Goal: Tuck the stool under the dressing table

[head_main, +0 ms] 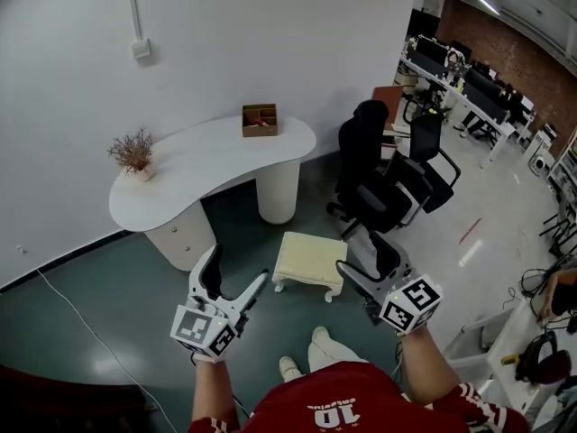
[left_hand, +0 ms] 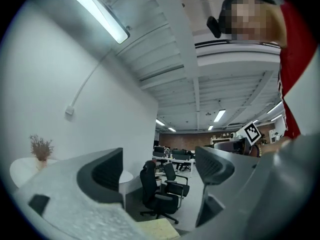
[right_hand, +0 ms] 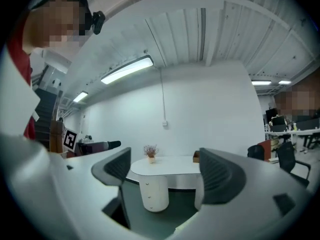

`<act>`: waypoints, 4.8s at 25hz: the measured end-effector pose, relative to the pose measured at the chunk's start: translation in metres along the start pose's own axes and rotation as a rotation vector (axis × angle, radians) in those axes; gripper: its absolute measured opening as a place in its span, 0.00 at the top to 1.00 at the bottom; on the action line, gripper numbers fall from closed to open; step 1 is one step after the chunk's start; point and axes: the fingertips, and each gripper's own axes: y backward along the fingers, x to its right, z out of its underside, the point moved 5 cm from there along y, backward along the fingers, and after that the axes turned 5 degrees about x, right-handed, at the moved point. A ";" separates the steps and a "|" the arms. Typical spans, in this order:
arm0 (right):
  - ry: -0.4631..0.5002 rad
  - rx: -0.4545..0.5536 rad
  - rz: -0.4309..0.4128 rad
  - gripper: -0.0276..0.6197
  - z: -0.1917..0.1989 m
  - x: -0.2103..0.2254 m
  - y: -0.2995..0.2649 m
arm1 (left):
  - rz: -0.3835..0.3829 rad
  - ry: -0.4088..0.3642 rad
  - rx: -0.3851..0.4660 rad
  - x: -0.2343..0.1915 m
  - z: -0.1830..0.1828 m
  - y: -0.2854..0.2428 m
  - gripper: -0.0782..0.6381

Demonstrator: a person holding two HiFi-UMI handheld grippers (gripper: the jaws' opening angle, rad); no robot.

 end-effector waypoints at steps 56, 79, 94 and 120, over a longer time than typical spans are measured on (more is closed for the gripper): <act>-0.675 -0.450 0.440 0.27 0.598 0.396 -0.077 | 0.039 0.542 -0.889 -0.186 0.703 -0.231 0.14; -0.780 -0.604 0.532 0.25 0.754 0.419 -0.074 | -0.018 0.712 -1.034 -0.191 0.847 -0.221 0.13; -0.925 -0.519 0.524 0.29 0.763 0.415 -0.081 | -0.019 0.715 -1.009 -0.192 0.849 -0.221 0.16; -0.810 -0.758 0.033 0.30 0.640 0.258 -0.188 | -0.538 0.819 -0.801 -0.200 0.635 -0.012 0.17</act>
